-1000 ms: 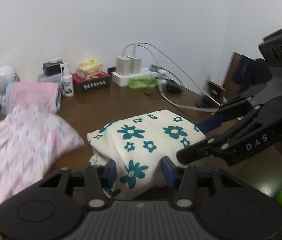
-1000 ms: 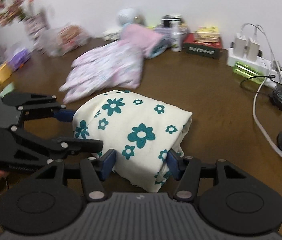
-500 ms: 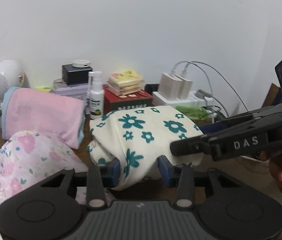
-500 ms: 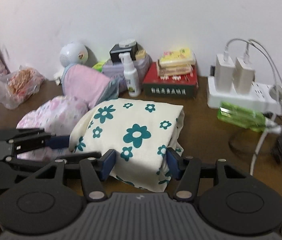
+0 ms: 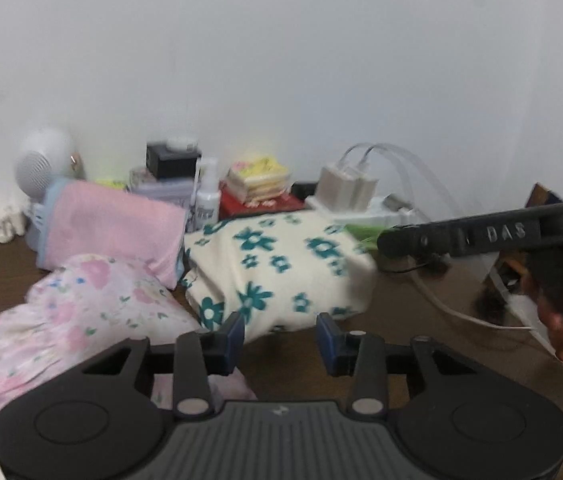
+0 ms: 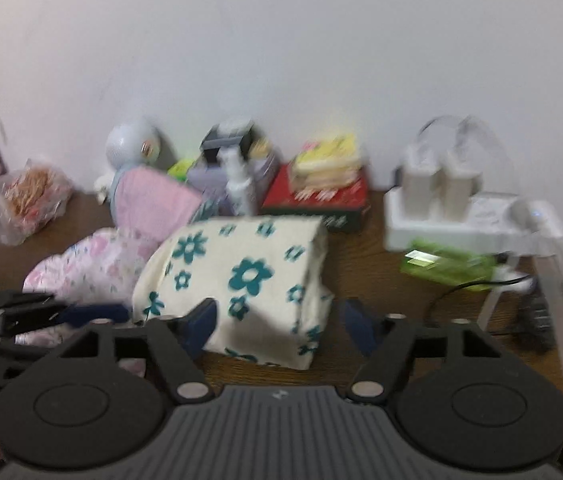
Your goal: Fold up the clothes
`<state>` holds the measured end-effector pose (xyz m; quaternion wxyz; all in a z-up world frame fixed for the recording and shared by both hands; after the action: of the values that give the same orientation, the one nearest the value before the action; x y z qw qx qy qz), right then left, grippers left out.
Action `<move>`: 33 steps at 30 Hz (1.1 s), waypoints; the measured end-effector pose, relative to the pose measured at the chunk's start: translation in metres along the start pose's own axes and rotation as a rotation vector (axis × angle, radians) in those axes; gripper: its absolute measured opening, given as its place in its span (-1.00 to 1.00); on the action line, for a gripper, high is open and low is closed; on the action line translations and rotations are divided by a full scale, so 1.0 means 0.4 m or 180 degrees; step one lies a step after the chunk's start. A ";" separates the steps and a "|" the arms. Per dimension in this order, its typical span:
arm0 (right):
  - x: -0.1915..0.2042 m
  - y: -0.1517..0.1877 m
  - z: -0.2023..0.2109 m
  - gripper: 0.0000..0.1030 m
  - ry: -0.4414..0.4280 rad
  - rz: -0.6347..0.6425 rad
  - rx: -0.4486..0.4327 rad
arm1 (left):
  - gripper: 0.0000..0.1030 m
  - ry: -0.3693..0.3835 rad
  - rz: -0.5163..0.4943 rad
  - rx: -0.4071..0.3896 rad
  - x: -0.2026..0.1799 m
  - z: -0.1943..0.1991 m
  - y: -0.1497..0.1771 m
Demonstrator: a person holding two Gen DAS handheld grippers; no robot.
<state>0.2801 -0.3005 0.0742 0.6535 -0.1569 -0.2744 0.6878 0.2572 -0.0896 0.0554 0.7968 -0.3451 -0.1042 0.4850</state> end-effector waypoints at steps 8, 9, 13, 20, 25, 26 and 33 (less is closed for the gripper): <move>0.083 0.131 0.316 0.91 -0.0065 -0.0038 -0.0280 | 0.37 -0.0438 0.0137 -0.0380 -0.115 0.337 0.169; 0.104 0.165 0.349 0.99 -0.0105 0.0015 -0.0298 | 0.54 -0.0489 0.0167 -0.0402 -0.126 0.364 0.205; 0.190 0.311 0.451 0.99 -0.0243 0.0196 -0.0329 | 0.65 -0.0771 0.0418 -0.0391 -0.154 0.421 0.356; 0.314 0.569 0.417 1.00 0.0102 -0.0012 -0.0028 | 0.66 -0.1218 0.0547 -0.0202 -0.219 0.399 0.570; 0.351 0.692 0.326 1.00 0.0440 -0.0228 0.0081 | 0.66 -0.1169 0.0757 -0.0099 -0.180 0.358 0.598; 0.351 0.705 0.308 1.00 0.0482 -0.0292 0.0094 | 0.66 -0.1165 0.0798 -0.0073 -0.170 0.349 0.602; 0.340 0.737 0.240 1.00 0.0666 -0.0342 0.0075 | 0.67 -0.1115 0.1061 -0.0031 -0.119 0.341 0.648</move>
<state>-0.0277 -0.1816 -0.0015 0.7163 -0.2053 -0.2046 0.6347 -0.0170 0.0069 -0.0046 0.6738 -0.2719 -0.1848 0.6618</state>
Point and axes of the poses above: each gripper's, at about its wrist camera, not at the fingertips, and z roughly against the way its jaws point, x to its left, y to its underside, the point moved 2 cm from there along -z, roughly the way its jaws point, and after that the axes turned 15 degrees about x, right-handed, at the moved point
